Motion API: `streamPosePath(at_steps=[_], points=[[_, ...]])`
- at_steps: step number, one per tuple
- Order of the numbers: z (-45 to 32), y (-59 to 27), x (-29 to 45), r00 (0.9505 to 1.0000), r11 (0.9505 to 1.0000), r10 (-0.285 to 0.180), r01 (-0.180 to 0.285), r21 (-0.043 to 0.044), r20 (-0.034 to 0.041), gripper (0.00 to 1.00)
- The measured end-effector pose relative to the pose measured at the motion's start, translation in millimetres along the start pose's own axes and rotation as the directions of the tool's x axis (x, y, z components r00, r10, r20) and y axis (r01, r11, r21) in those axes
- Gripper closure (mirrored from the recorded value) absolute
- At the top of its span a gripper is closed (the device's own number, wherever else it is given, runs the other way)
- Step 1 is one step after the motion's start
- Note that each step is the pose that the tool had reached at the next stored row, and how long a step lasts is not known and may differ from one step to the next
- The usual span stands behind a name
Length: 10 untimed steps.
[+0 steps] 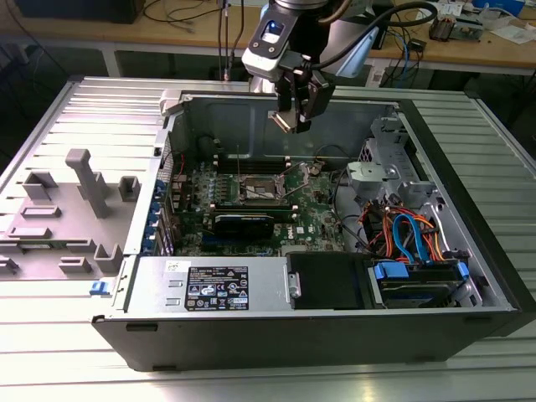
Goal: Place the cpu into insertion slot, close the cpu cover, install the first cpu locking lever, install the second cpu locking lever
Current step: 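Place the cpu into insertion slot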
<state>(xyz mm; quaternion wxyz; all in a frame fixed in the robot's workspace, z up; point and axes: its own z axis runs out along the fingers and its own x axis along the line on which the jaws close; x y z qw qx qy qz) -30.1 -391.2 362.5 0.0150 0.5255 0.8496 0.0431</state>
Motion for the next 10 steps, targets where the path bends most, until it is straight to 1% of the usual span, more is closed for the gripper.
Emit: streamPosePath(at_steps=[10], points=[[0.0,0.0,0.0,1.0000,1.0000,0.007,-0.007,-0.0002,0.0006,0.45]])
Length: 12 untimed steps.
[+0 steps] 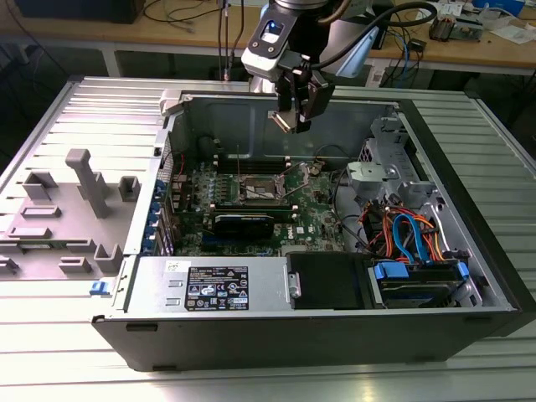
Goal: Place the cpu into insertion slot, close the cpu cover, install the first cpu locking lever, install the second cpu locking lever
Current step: 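Place the cpu into insertion slot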
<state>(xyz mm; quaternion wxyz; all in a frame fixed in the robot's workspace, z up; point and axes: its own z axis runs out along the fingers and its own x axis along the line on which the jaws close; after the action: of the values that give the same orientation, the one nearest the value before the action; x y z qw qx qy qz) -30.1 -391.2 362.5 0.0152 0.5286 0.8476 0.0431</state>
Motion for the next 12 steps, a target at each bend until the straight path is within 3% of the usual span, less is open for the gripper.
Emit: streamPosePath(at_steps=[12], points=[[0.0,-0.1,-0.2,0.9997,0.9997,0.025,-0.025,-0.0004,0.0023,0.45]])
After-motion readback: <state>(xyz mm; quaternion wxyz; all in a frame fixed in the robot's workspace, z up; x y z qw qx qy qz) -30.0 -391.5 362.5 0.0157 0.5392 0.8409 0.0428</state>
